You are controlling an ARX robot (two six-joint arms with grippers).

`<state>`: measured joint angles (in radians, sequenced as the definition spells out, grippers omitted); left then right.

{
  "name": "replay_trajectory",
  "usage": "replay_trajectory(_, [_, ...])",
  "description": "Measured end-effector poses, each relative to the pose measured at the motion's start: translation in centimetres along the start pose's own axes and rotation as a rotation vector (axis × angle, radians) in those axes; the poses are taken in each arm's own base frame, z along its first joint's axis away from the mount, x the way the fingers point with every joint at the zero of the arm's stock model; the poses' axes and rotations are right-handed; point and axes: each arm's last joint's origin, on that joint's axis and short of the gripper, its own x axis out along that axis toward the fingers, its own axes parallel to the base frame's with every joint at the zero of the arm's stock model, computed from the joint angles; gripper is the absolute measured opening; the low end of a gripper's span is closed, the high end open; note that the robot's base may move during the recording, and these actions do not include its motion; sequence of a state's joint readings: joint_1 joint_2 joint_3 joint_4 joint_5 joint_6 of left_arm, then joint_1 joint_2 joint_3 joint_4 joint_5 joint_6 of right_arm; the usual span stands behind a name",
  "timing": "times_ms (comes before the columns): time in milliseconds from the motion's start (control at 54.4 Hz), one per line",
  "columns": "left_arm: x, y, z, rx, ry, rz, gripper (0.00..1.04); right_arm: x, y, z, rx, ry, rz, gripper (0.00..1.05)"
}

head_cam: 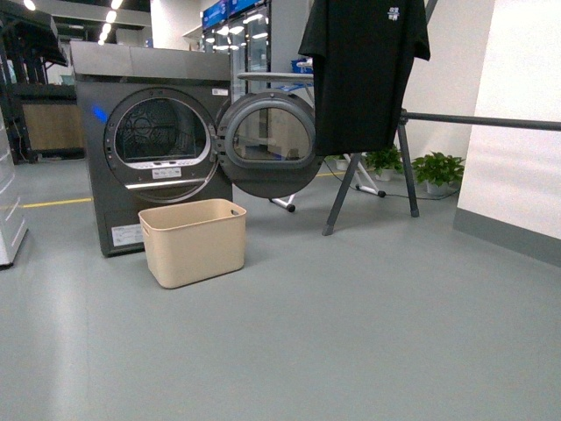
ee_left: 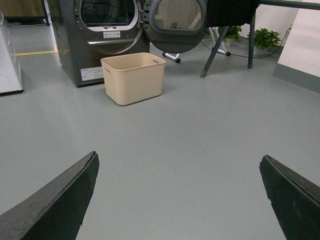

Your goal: Move hamper under clothes hanger

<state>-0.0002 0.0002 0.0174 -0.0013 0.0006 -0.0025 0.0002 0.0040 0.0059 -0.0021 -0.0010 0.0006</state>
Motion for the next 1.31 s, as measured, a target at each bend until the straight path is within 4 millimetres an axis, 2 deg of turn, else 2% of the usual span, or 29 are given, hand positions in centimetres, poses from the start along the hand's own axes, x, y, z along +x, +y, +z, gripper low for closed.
replay_trajectory(1306, [0.0, 0.0, 0.0, 0.0, 0.0, 0.001, 0.98, 0.01, 0.0, -0.02, 0.0, 0.002, -0.001, 0.97])
